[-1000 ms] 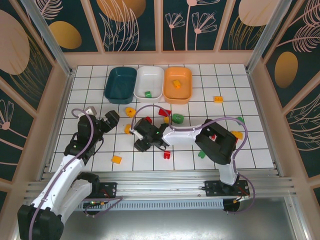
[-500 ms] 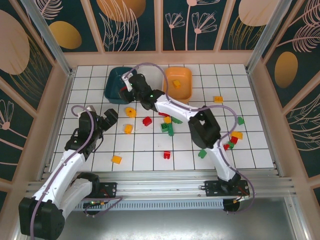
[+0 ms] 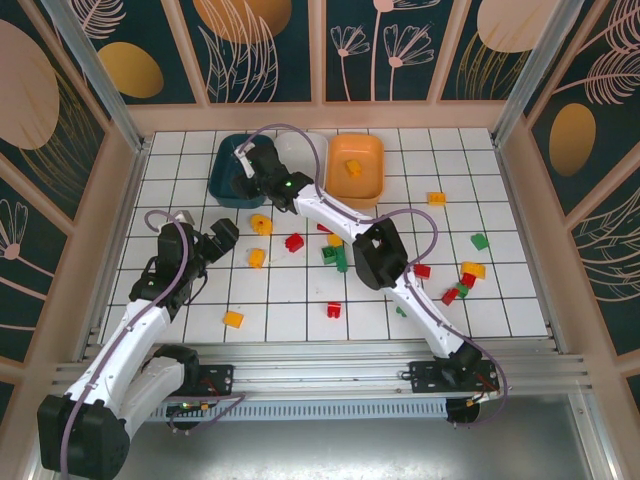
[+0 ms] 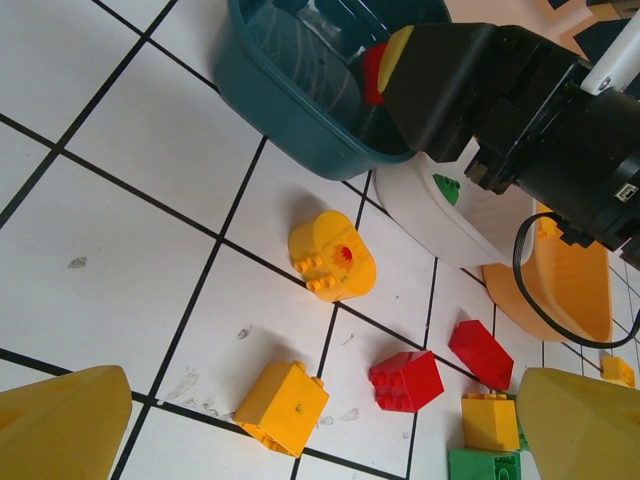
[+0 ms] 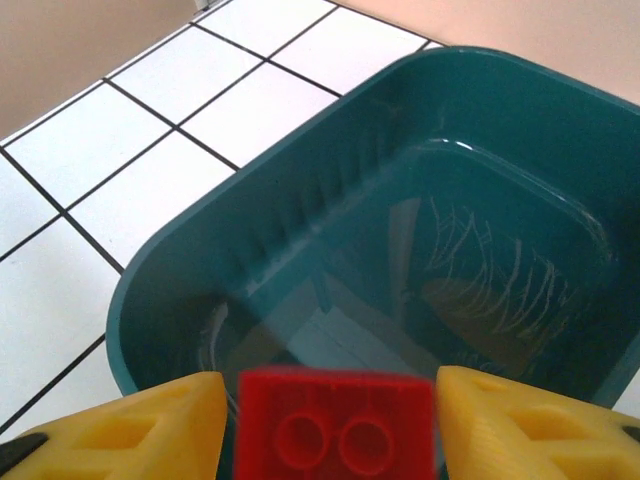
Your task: Sort the legos into containers by color
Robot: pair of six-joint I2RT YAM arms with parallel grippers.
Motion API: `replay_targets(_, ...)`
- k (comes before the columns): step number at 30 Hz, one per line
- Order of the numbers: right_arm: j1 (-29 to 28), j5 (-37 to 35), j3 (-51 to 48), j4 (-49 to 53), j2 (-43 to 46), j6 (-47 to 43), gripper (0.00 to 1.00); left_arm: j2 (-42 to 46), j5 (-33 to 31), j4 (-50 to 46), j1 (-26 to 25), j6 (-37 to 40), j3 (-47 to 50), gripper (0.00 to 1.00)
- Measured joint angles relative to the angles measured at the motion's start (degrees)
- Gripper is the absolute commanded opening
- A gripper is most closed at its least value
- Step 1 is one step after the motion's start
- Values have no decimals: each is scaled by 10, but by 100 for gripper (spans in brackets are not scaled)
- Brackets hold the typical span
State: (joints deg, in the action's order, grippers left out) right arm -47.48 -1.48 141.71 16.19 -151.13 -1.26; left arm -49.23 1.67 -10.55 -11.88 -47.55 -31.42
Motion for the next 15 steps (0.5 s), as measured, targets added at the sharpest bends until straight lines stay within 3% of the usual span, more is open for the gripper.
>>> replay_targets(6,2,0,9,10,-2,0,65,-4,9,0,0,0,0,99)
replay_targets(11,2,-2,9,11,2,0,61,-2,10,0,0,0,0,99)
replay_targets(15,1,-22,-96,-5,68,1,60,2,12,1,0,0,0,98)
